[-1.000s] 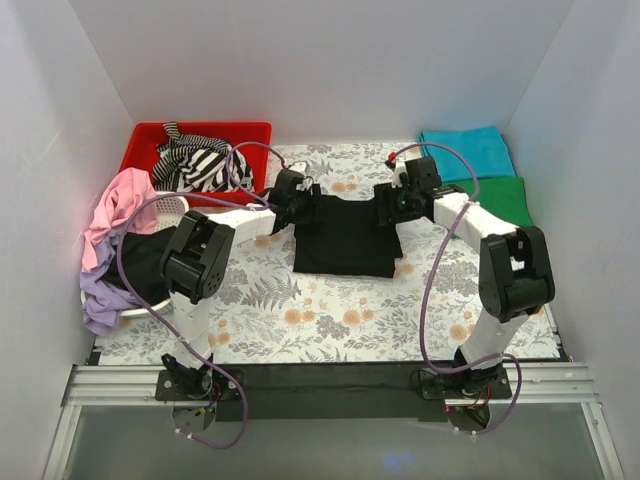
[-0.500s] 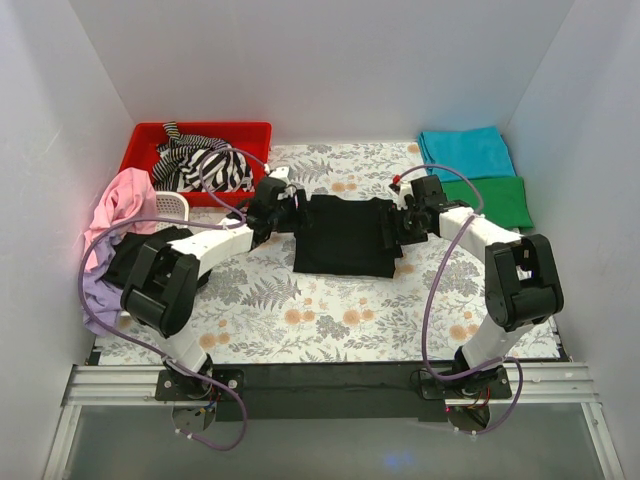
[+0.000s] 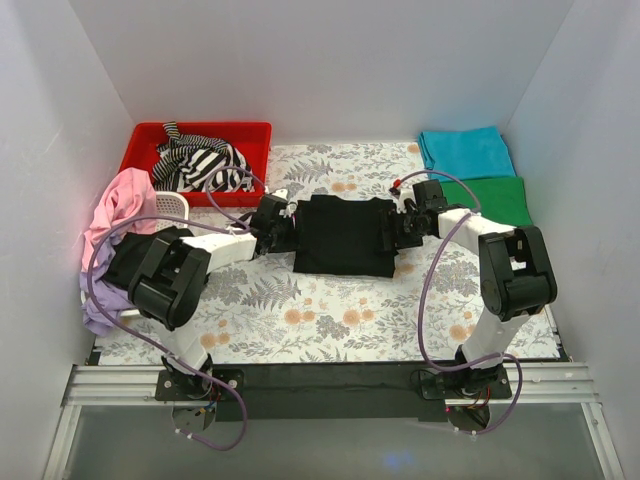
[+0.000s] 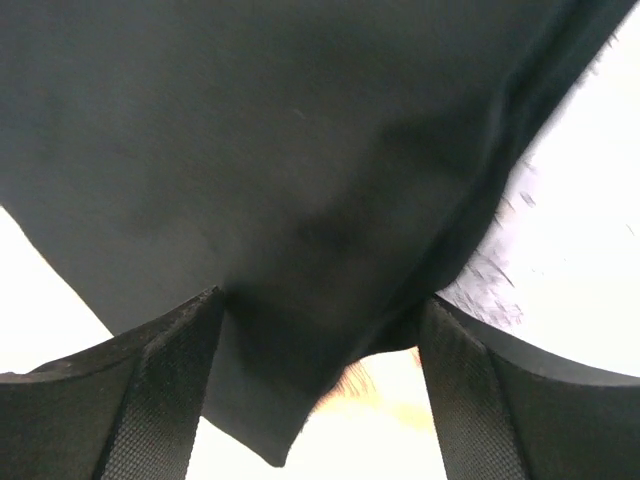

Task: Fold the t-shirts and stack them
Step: Neatly place the folded tshirt to the corner

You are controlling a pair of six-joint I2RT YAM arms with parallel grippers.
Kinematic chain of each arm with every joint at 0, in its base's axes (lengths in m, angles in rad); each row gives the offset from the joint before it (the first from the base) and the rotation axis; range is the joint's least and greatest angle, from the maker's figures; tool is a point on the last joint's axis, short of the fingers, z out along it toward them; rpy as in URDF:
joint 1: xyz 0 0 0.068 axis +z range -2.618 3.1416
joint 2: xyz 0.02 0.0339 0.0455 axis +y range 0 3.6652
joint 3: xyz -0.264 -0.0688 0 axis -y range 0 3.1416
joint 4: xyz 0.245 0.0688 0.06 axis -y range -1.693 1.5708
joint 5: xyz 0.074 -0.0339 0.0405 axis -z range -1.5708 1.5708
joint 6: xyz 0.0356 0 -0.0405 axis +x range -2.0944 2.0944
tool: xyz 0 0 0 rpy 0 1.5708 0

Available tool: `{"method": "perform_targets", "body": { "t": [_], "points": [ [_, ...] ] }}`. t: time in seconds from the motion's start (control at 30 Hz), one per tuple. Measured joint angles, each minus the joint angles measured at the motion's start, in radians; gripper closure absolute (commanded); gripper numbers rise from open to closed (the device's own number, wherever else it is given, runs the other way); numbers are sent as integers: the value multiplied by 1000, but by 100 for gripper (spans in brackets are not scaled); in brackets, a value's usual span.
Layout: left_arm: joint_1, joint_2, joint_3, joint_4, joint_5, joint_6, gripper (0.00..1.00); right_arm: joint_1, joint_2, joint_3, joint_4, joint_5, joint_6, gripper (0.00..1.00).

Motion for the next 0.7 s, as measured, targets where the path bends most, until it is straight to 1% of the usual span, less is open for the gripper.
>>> {"method": "perform_targets", "body": {
  "t": [0.03,0.1,0.17,0.2,0.23,0.27,0.3,0.33,0.37,0.43,0.6,0.7],
  "points": [
    [0,6,9,4,4,-1,42,-2,8,1,18,-23,4,23],
    [0,20,16,16,11,-3,42,-4,27,2,56,-71,12,26],
    [0,25,18,26,15,-5,42,-6,40,2,88,-112,23,37],
    [0,25,18,26,15,-5,42,-6,50,-1,105,-131,29,39],
    [0,25,18,27,16,-5,42,-6,59,-4,120,-148,40,40],
    [0,26,18,29,16,-6,42,-7,66,-6,134,-165,49,38],
    [0,27,18,31,18,-6,42,-7,72,-6,142,-177,57,33],
    [0,28,18,34,19,-6,42,-8,79,-6,154,-197,69,19],
    [0,29,19,36,22,-6,42,-9,81,-6,163,-214,85,2],
    [0,32,19,42,24,-6,42,-9,73,-11,181,-253,99,2],
    [0,42,24,56,33,-6,43,-2,52,-56,249,-234,123,2],
    [0,48,26,71,42,-6,43,-3,66,-61,290,-248,150,2]
  ]
}}
